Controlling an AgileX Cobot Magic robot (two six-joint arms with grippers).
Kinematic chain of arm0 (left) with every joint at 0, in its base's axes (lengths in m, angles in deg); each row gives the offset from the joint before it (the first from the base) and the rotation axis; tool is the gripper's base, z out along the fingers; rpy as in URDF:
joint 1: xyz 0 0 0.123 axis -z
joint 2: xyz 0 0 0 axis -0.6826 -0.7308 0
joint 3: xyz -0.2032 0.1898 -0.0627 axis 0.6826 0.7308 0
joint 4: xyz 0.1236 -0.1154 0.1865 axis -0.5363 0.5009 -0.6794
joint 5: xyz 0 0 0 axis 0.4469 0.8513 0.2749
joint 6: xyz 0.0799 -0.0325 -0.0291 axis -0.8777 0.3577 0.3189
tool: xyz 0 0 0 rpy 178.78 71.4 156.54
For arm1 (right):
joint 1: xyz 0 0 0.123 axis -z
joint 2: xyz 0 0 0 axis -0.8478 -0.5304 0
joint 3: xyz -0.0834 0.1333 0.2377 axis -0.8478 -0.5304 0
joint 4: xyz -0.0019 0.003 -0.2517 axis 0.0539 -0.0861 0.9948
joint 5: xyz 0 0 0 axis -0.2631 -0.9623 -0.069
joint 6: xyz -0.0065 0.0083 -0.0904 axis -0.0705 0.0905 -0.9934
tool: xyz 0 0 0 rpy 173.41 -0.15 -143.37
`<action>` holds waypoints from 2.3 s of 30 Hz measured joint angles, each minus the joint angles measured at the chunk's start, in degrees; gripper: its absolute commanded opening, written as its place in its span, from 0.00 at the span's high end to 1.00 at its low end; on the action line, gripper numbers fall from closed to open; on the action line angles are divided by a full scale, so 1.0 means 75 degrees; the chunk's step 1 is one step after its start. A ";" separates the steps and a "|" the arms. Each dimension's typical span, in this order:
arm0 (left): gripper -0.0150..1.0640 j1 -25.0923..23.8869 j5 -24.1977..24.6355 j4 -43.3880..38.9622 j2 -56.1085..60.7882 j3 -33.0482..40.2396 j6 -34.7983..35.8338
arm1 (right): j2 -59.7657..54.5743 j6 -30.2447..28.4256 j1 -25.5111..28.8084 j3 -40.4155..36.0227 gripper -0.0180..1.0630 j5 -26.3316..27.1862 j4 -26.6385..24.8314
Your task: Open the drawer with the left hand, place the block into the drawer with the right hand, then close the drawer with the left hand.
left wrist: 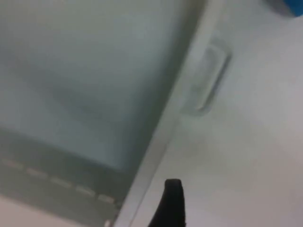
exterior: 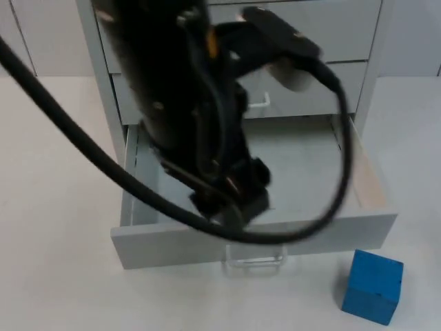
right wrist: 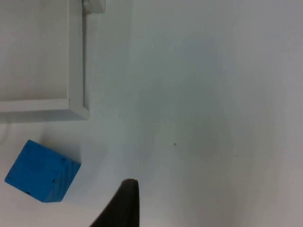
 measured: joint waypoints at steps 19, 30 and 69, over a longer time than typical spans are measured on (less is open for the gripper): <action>0.31 -0.3464 -0.1207 0.0058 0.3292 0.2846 0.1386 | 0.0000 0.0000 0.0000 0.0000 0.01 -0.0050 0.0000; 0.15 -0.5417 -0.1307 -0.0078 0.5447 0.3309 0.1833 | 0.0000 0.0000 0.0000 0.0000 0.01 -0.0050 0.0000; 0.01 -0.5660 -0.0985 -0.0176 0.8628 0.4219 0.1888 | -0.0415 -0.1453 -0.3205 0.0000 0.06 -0.0399 -0.1206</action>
